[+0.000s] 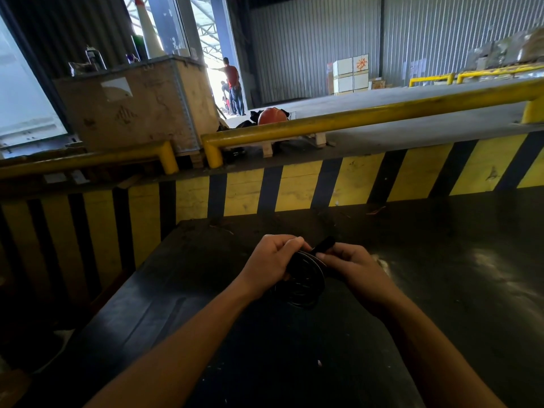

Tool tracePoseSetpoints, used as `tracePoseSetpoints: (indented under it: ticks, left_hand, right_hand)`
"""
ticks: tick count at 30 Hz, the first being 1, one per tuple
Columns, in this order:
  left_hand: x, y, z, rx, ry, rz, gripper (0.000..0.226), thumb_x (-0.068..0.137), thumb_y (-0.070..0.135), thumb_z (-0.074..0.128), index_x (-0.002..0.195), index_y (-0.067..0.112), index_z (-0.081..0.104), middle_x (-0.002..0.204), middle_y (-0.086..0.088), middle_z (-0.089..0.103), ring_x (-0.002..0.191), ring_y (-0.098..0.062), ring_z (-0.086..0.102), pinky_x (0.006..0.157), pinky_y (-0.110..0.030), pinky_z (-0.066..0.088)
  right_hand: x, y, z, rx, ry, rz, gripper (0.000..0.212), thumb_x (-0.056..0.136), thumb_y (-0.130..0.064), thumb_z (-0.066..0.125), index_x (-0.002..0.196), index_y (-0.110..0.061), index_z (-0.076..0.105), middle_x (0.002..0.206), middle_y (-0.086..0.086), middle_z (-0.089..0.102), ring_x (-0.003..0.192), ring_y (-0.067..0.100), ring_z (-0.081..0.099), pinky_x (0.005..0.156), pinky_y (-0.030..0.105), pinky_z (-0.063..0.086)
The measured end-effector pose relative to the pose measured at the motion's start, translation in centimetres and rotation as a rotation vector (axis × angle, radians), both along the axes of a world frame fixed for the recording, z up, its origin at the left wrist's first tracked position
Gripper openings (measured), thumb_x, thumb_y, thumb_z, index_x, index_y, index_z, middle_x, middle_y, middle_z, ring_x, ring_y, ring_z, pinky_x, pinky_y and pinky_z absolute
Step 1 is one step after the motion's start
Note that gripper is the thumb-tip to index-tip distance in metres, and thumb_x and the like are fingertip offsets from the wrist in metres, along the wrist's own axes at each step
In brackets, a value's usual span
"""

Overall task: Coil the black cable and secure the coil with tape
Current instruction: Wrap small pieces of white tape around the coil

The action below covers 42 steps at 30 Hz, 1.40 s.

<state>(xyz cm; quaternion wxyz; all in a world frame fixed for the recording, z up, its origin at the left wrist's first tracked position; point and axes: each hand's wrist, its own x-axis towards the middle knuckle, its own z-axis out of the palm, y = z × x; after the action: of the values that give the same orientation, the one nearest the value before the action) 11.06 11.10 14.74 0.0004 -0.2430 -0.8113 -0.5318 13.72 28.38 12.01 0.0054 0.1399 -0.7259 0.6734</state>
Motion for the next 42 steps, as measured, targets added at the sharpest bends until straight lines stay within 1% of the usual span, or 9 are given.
tracePoseSetpoints:
  ticks: [2,7,12,15,17,20,30,37,42]
  left_hand:
    - [0.0,0.0,-0.3,-0.004,-0.005,0.030,0.033,0.097,0.023,0.044,0.082,0.004,0.066,0.068,-0.003,0.063,0.061,-0.010,0.062,0.054,-0.015,0.048]
    - [0.0,0.5,-0.7,0.039,-0.072,0.083,0.036,0.096,0.027,0.046,0.073,0.004,0.060,0.059,0.000,0.058,0.054,-0.011,0.058,0.050,-0.018,0.045]
    - [0.0,0.7,-0.6,0.129,-0.182,0.142,0.034,0.097,0.026,0.045,0.071,0.007,0.058,0.062,-0.005,0.056,0.054,-0.014,0.055,0.052,-0.023,0.045]
    - [-0.1,0.7,-0.4,0.203,-0.269,0.218,0.034,0.097,0.025,0.045,0.069,0.010,0.057,0.058,-0.002,0.053,0.044,-0.007,0.050,0.043,-0.018,0.040]
    - [-0.2,0.6,-0.3,0.236,-0.316,0.250,0.032,0.096,0.026,0.045,0.072,0.009,0.058,0.059,-0.003,0.054,0.044,-0.007,0.049,0.041,-0.018,0.039]
    - [-0.1,0.9,-0.2,0.252,-0.358,0.277,0.030,0.096,0.027,0.045,0.076,0.009,0.059,0.061,-0.003,0.055,0.044,-0.008,0.049,0.041,-0.019,0.039]
    - [0.2,1.0,-0.1,0.333,-0.437,0.299,0.026,0.096,0.027,0.045,0.083,0.011,0.060,0.061,-0.002,0.055,0.037,-0.003,0.050,0.038,-0.017,0.039]
    - [-0.3,0.5,-0.8,0.198,-0.242,0.250,0.034,0.097,0.032,0.044,0.076,0.010,0.060,0.061,-0.001,0.056,0.047,-0.007,0.051,0.043,-0.019,0.040]
    - [-0.4,0.2,-1.1,0.152,-0.140,0.200,0.038,0.097,0.031,0.043,0.074,0.005,0.060,0.058,-0.002,0.056,0.045,-0.008,0.051,0.042,-0.019,0.040]
  right_hand:
    - [0.0,0.1,0.1,0.004,-0.023,-0.013,0.016,0.091,-0.020,0.052,0.091,-0.019,0.068,0.097,0.005,0.071,0.093,0.018,0.068,0.088,0.039,0.052]
    - [0.3,-0.3,0.7,0.051,0.023,-0.099,0.018,0.092,-0.026,0.051,0.082,-0.019,0.064,0.089,0.006,0.068,0.086,0.017,0.066,0.077,0.032,0.052]
    - [0.5,-0.5,0.7,0.170,0.123,-0.214,0.017,0.088,-0.027,0.058,0.103,-0.018,0.059,0.097,-0.004,0.064,0.089,0.009,0.062,0.069,0.019,0.046]
    - [0.9,-0.6,0.6,0.336,0.338,-0.390,0.031,0.078,-0.025,0.070,0.103,-0.021,0.052,0.107,-0.010,0.052,0.095,0.004,0.054,0.075,0.019,0.048]
    - [1.2,-1.2,0.3,0.509,0.479,-0.362,0.029,0.075,-0.021,0.073,0.098,-0.022,0.055,0.121,-0.008,0.046,0.108,0.004,0.048,0.084,0.018,0.048]
    - [1.1,-2.1,-0.5,0.675,0.529,-0.311,0.031,0.076,-0.020,0.072,0.104,-0.021,0.059,0.139,0.001,0.040,0.125,0.017,0.043,0.098,0.034,0.048]
    - [0.8,-3.2,-1.3,0.748,0.629,-0.394,0.030,0.075,-0.025,0.072,0.103,-0.015,0.065,0.131,0.013,0.054,0.114,0.026,0.055,0.088,0.041,0.053]
    - [0.3,-2.7,-1.6,0.609,0.605,-0.332,0.017,0.085,-0.025,0.057,0.099,-0.017,0.062,0.139,0.003,0.046,0.120,0.014,0.048,0.095,0.032,0.049]
    - [0.3,-2.0,-1.2,0.443,0.508,-0.286,0.009,0.084,-0.016,0.063,0.093,-0.016,0.063,0.139,-0.001,0.042,0.108,0.008,0.054,0.086,0.023,0.053]
